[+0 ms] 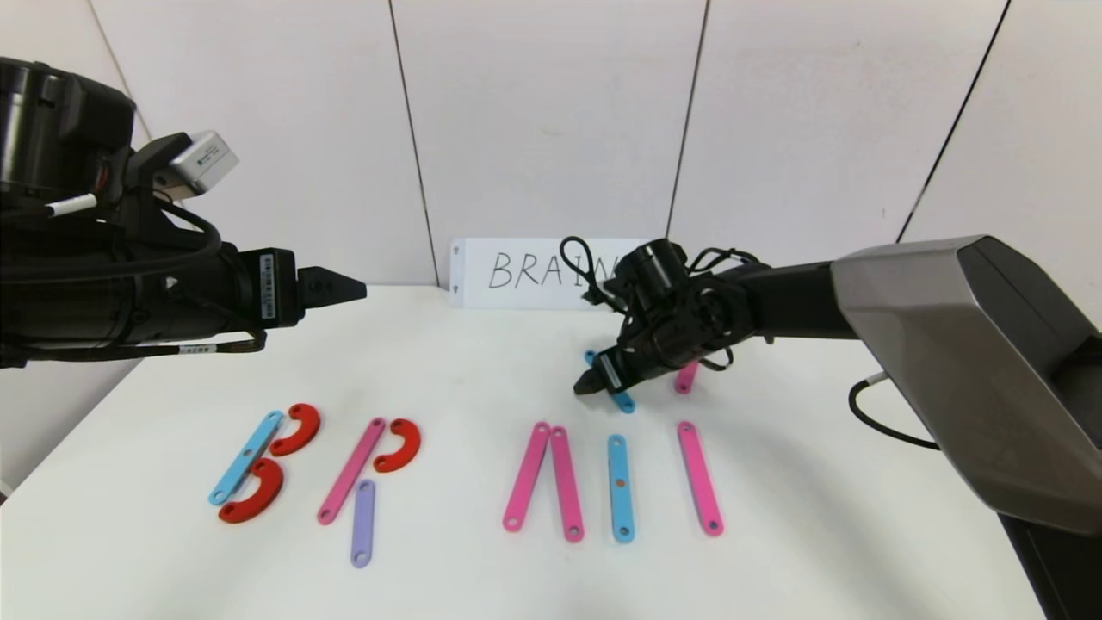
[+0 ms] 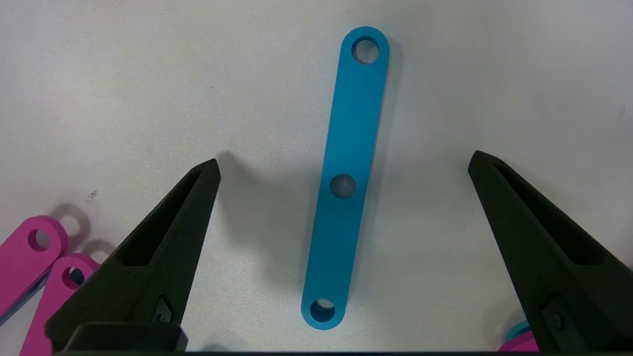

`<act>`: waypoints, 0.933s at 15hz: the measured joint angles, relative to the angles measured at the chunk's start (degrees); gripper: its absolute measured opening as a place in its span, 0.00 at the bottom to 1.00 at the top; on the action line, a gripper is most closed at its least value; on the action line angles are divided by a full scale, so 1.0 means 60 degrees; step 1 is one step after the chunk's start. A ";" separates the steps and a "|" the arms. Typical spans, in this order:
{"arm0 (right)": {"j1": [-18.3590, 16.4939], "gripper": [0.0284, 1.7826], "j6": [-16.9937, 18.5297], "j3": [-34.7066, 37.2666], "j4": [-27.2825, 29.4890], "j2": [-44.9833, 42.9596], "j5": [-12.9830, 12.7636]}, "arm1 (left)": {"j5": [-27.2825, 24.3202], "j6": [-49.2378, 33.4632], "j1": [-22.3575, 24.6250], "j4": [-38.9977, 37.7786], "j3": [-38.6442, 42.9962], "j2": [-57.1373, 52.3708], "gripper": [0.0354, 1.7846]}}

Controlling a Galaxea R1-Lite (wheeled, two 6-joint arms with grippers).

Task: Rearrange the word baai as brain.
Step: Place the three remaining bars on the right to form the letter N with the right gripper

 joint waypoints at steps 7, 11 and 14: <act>-0.0087 0.97 0.0035 -0.0240 0.0059 0.0138 -0.0022 | -0.0087 -0.0004 -0.0012 0.0008 0.0010 -0.0014 0.94; -0.0116 0.97 0.0026 -0.0272 0.0100 0.0093 -0.0219 | -0.0087 -0.0004 -0.0012 0.0004 0.0014 -0.0006 0.94; -0.0128 0.97 0.0026 -0.0280 0.0091 0.0051 -0.0223 | -0.0089 0.0000 -0.0008 0.0008 0.0010 -0.0002 0.94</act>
